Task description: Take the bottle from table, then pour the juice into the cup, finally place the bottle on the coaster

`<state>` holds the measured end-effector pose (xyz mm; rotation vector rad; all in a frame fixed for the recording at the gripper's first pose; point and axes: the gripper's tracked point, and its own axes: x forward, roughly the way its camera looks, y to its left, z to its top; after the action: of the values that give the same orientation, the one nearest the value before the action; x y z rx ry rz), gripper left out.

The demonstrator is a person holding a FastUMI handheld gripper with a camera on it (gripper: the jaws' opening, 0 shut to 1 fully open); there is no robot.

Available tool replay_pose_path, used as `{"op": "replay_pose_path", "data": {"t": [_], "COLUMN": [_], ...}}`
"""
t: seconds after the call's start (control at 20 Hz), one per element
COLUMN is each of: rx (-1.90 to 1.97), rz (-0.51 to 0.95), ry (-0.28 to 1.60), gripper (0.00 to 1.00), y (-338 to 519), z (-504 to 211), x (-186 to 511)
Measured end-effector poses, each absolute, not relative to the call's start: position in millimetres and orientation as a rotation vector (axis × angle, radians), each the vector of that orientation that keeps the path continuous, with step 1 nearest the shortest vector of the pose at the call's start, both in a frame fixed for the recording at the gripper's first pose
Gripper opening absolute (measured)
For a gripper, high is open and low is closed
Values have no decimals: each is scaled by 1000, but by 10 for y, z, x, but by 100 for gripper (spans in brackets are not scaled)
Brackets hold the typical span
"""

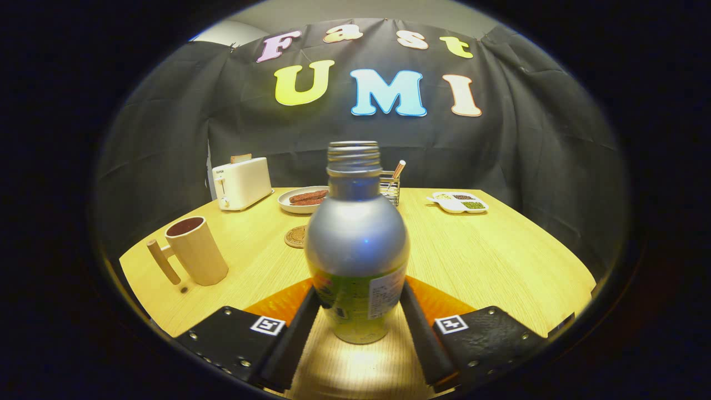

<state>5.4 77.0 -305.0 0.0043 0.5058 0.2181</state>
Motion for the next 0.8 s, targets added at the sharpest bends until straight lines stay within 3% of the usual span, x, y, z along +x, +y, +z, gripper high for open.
{"op": "replay_pose_path", "data": {"t": [0.25,0.8], "rx": [-12,-266], "rz": [217,249], "ry": [542,570], "gripper": [76,76], "y": [763,800], "z": [-3006,-2743], "x": [32,71]}}
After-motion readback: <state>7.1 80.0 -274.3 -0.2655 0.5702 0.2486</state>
